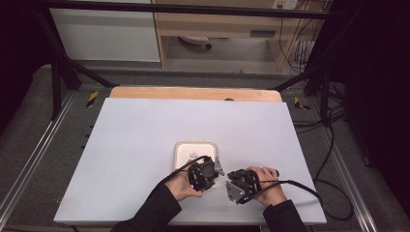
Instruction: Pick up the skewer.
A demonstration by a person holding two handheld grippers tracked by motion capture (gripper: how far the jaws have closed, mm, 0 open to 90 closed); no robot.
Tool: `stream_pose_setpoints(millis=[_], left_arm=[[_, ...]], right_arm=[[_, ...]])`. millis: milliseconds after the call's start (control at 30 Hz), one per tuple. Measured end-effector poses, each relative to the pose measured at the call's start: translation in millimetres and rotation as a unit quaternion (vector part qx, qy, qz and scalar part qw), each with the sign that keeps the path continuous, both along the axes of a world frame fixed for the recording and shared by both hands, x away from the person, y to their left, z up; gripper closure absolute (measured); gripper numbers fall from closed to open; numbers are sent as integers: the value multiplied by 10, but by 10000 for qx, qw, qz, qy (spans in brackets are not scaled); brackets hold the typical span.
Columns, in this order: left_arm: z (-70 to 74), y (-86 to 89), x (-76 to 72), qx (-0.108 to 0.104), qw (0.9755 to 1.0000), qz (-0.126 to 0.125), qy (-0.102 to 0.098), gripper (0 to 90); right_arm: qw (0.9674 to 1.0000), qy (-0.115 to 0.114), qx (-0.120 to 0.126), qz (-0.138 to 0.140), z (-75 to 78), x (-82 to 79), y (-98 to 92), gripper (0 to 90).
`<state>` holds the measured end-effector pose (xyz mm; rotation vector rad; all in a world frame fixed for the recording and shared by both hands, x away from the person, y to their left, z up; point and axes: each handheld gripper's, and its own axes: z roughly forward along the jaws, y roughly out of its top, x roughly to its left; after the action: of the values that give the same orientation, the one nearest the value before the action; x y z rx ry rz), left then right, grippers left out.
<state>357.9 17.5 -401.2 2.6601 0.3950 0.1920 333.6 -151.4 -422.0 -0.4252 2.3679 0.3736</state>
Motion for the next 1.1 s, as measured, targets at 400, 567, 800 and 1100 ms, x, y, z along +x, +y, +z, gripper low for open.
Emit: stream_pose_setpoints(millis=[400, 567, 800, 1100], left_arm=[[9, 237, 10, -86, 9996, 220, -143, 886], [6, 424, 5, -129, 9989, 419, -166, 885], [20, 709, -42, -426, 9961, 732, -258, 885], [18, 1164, -122, -1105, 9827, 1409, -482, 884]], right_arm=[[9742, 816, 1576, -1395, 70, 100, -223, 409], [9469, 1194, 2226, -1987, 72, 145, -356, 308], [8977, 1863, 2795, -2851, -26, 208, -500, 156], [8551, 2361, 3250, -3277, -55, 228, -538, 54]])
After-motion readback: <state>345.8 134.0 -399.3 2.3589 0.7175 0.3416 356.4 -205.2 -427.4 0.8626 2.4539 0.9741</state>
